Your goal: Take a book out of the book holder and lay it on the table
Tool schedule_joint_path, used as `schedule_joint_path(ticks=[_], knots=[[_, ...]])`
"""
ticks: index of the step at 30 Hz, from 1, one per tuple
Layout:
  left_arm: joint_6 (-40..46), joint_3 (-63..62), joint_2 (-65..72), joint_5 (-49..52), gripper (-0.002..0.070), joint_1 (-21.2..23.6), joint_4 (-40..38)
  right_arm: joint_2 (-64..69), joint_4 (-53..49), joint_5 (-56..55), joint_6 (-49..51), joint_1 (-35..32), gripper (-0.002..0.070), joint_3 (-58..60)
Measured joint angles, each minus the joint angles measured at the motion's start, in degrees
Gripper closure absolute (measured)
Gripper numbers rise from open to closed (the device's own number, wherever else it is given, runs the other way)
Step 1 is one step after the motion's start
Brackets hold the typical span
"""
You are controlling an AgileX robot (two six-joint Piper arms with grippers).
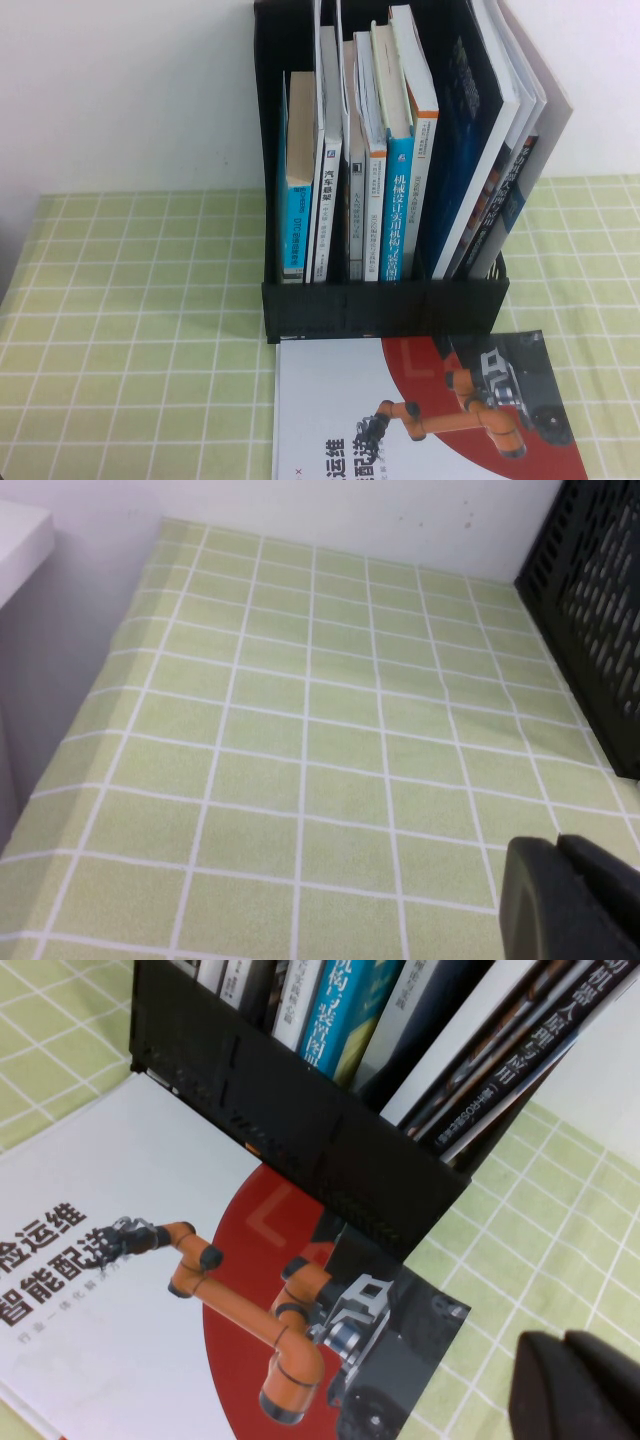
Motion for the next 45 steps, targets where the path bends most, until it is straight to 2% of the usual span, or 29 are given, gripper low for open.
schedule_joint_path(ticks=[14, 17, 24, 29, 37, 40, 45], knots=[[0.0, 0.0, 0.0, 0.0, 0.0678, 0.0, -0.4, -0.7, 0.0, 0.0, 0.0, 0.0, 0.0678, 0.1], [0.0, 0.0, 0.0, 0.0, 0.0678, 0.0, -0.4, -2.2, 0.0, -0.9, 0.0, -2.1, 0.0678, 0.1], [0.0, 0.0, 0.0, 0.0, 0.0678, 0.0, -0.4, -9.4, 0.5, -5.5, 0.7, -17.1, 0.0678, 0.1], [0.0, 0.0, 0.0, 0.0, 0.0678, 0.0, -0.4, -15.0, 8.0, -8.6, 7.8, -31.1, 0.0678, 1.4], [0.0, 0.0, 0.0, 0.0, 0.0678, 0.0, -0.4, -20.8, 16.5, -33.9, 10.4, -53.7, 0.0678, 14.1], [0.0, 0.0, 0.0, 0.0, 0.0678, 0.0, -0.4, -21.0, 16.8, -37.6, 11.0, -56.3, 0.0678, 18.0], [0.0, 0.0, 0.0, 0.0, 0.0678, 0.0, -0.4, -23.3, 13.3, -38.7, 11.2, -56.6, 0.0678, 21.7]])
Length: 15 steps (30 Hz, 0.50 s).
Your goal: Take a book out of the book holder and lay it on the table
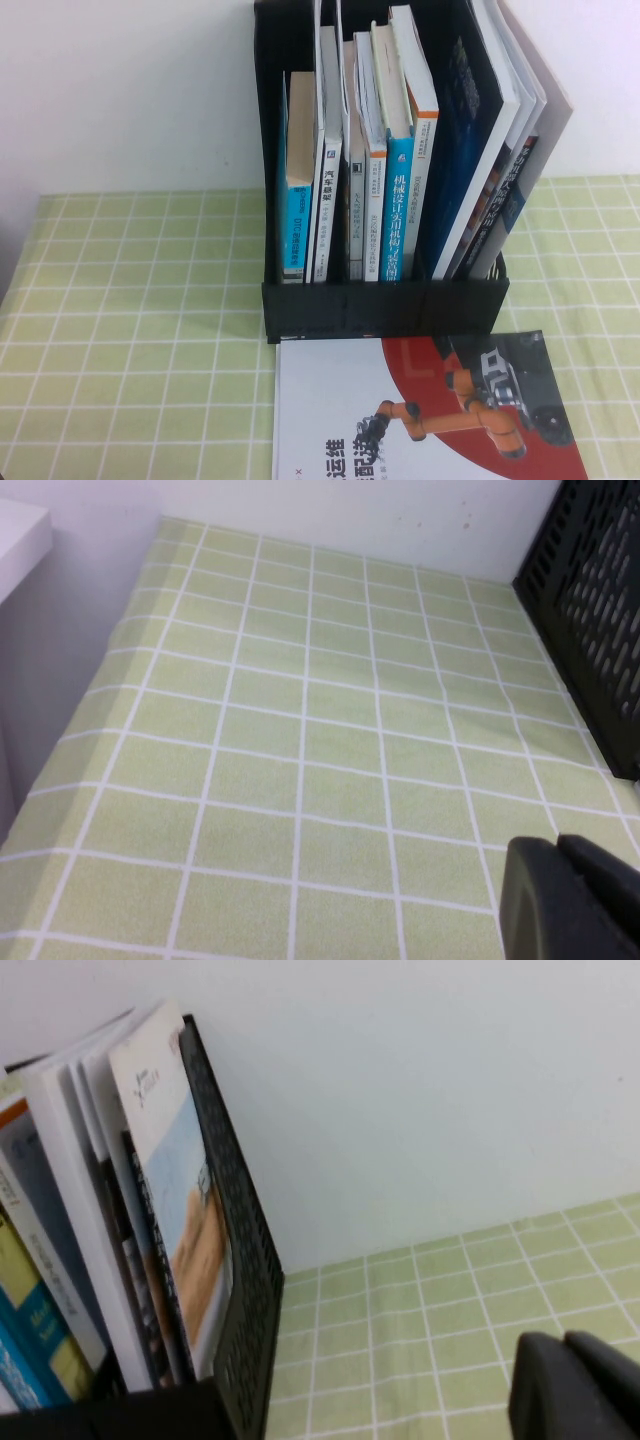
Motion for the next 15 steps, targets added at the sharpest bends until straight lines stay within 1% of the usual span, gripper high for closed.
schedule_joint_path(ticks=[3, 5, 8, 10, 13, 15], knots=[[0.0, 0.0, 0.0, 0.0, 0.0678, 0.0, 0.0, -3.5, -3.9, -0.7, 0.0, -0.1, 0.0678, 2.9], [0.0, 0.0, 0.0, 0.0, 0.0678, 0.0, 0.0, -6.5, -4.0, -1.2, -0.8, -0.2, 0.0678, 5.5], [0.0, 0.0, 0.0, 0.0, 0.0678, 0.0, 0.0, -10.9, 3.3, 0.3, -7.8, -0.4, 0.0678, 7.5], [0.0, 0.0, 0.0, 0.0, 0.0678, 0.0, 0.0, -13.0, 10.4, 1.5, -16.7, -0.5, 0.0678, 7.6], [0.0, 0.0, 0.0, 0.0, 0.0678, 0.0, 0.0, -13.8, 23.0, 2.9, -35.4, -0.5, 0.0678, 7.7], [0.0, 0.0, 0.0, 0.0, 0.0678, 0.0, 0.0, -13.8, 31.1, 5.6, -45.4, -0.5, 0.0678, 7.7]])
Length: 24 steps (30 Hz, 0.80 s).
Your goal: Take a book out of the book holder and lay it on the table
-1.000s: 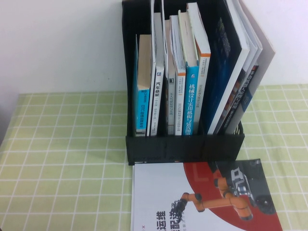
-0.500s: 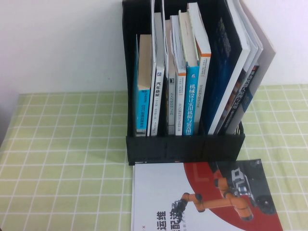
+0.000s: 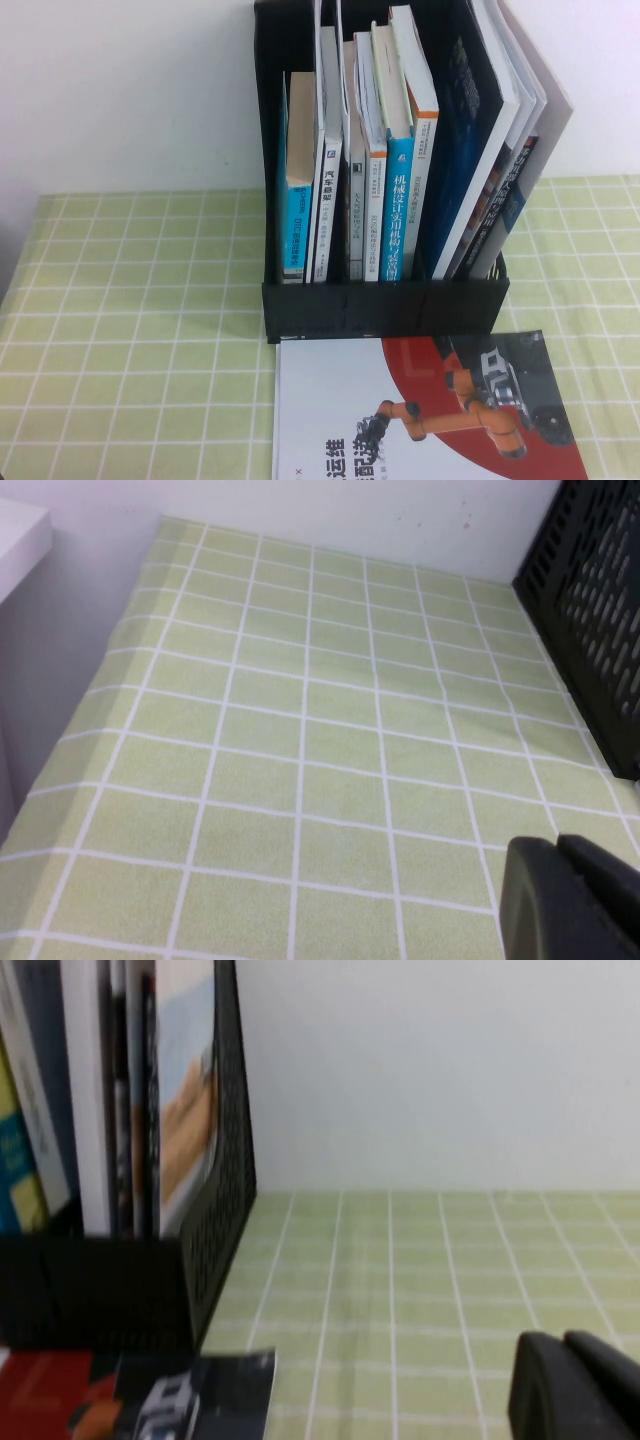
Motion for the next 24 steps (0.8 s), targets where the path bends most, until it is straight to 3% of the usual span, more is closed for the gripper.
schedule_joint_path(ticks=[6, 12, 24], knots=[[0.0, 0.0, 0.0, 0.0, 0.0678, 0.0, 0.0, 0.0, 9.7, 12.5, -10.0, -2.8, 0.0678, 0.0], [0.0, 0.0, 0.0, 0.0, 0.0678, 0.0, 0.0, 0.0, 11.2, 13.6, -10.5, -8.4, 0.0678, 0.0], [0.0, 0.0, 0.0, 0.0, 0.0678, 0.0, 0.0, 0.0, 11.4, 13.8, -10.5, -8.9, 0.0678, 0.0]])
